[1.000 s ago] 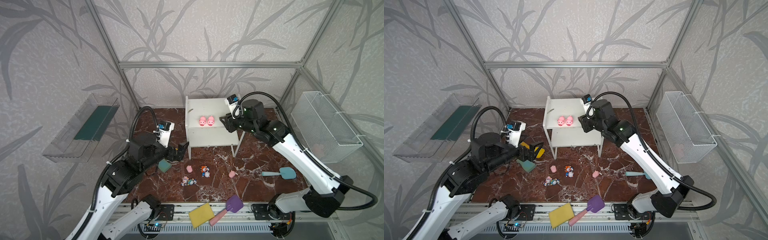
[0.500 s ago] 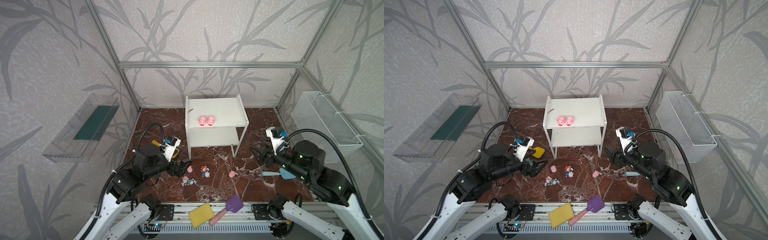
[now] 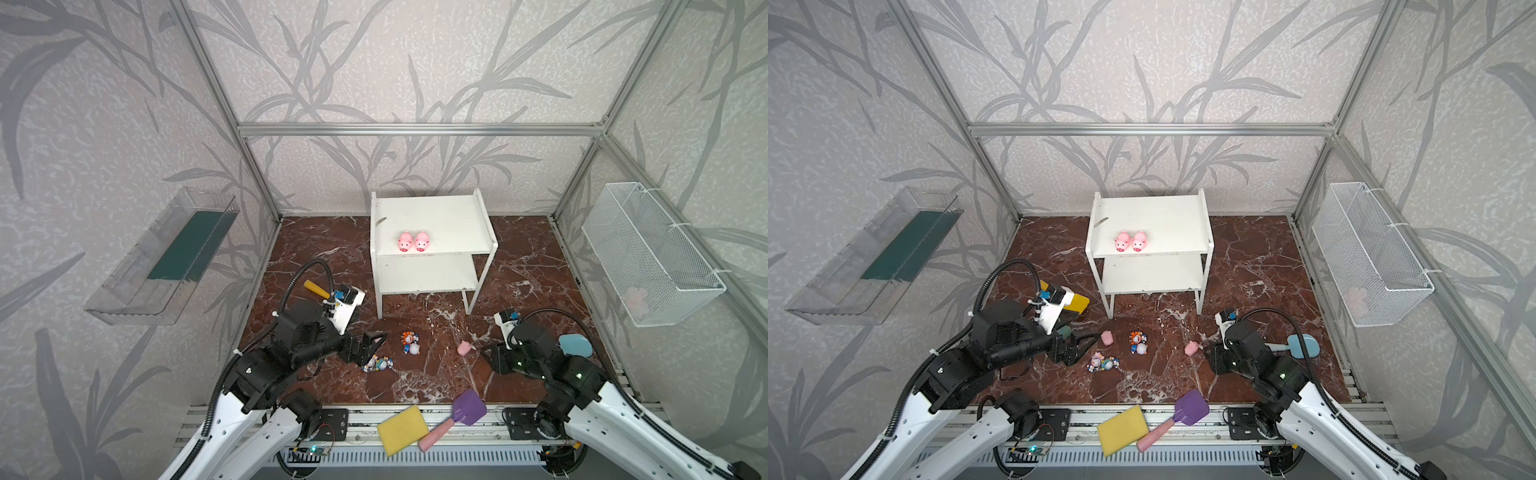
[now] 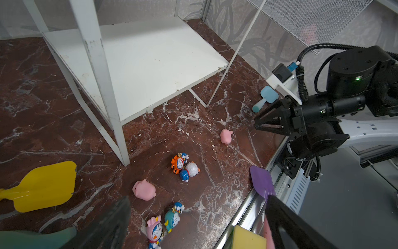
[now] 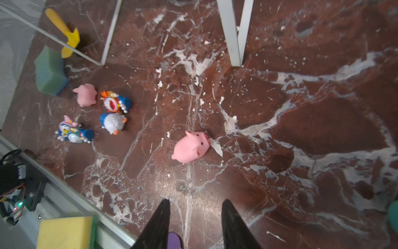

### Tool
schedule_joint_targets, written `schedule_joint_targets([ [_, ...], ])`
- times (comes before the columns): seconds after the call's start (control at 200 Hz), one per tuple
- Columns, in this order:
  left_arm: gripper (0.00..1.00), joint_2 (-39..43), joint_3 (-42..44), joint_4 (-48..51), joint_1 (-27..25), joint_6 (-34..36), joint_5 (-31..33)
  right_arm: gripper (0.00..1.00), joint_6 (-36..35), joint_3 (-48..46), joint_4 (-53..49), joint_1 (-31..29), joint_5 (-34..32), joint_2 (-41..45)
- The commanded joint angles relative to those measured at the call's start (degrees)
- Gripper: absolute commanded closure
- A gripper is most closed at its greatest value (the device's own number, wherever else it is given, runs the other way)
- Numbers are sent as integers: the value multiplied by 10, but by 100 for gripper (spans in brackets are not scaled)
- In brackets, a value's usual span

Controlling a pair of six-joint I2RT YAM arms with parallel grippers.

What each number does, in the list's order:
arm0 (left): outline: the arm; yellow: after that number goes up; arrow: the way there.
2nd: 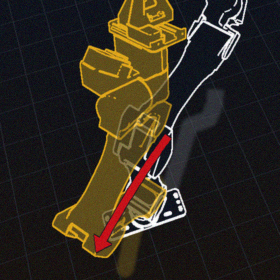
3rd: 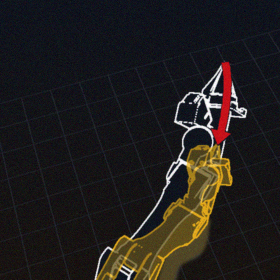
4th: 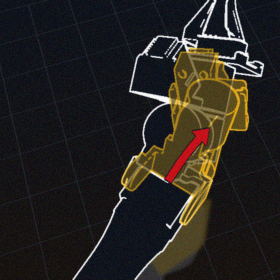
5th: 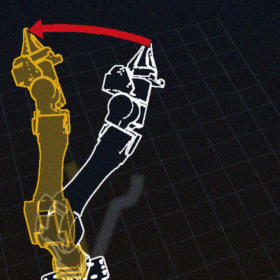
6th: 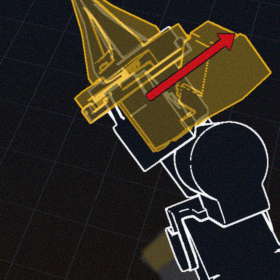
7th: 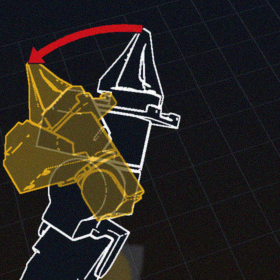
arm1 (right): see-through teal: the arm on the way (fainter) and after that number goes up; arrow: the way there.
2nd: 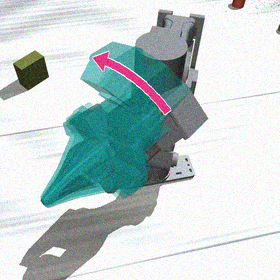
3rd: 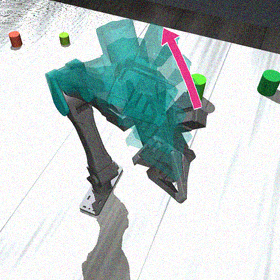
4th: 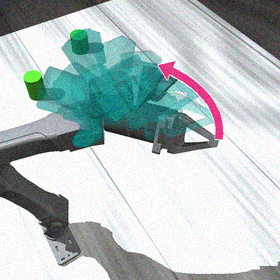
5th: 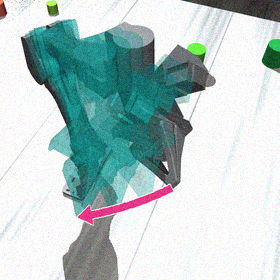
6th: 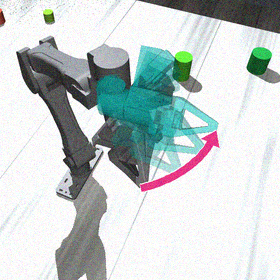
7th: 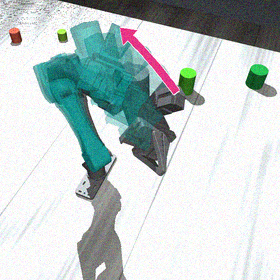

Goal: Place and organize the plastic toys onto the shelf
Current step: 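Withdraw both grippers from the shelf down toward the table toys, then lower the right gripper over the pink pig near the figurines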

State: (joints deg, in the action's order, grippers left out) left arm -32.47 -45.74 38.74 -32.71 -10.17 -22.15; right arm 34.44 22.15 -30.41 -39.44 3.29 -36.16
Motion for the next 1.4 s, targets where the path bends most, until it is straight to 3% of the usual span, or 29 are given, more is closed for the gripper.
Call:
schedule_joint_targets([
  [0.0,1,16,9,-28,2,-5,0,63,42,-1,107,-4,-17,-66],
  [0.24,1,14,23,-38,2,-18,9,68,36,31,168,10,-60,-210],
  [0.655,1,13,27,-39,1,-15,18,70,-2,52,213,36,-14,-357],
  [0.87,1,16,26,-39,1,-15,16,73,-8,29,181,6,-8,-327],
  [1.054,1,19,28,-43,2,-14,14,73,0,-8,185,-55,2,-276],
  [1.259,1,17,27,-43,1,-15,11,73,14,-3,186,-130,-8,-282],
  [1.394,1,21,28,-41,1,-15,12,72,17,-10,164,-136,-25,-268],
])
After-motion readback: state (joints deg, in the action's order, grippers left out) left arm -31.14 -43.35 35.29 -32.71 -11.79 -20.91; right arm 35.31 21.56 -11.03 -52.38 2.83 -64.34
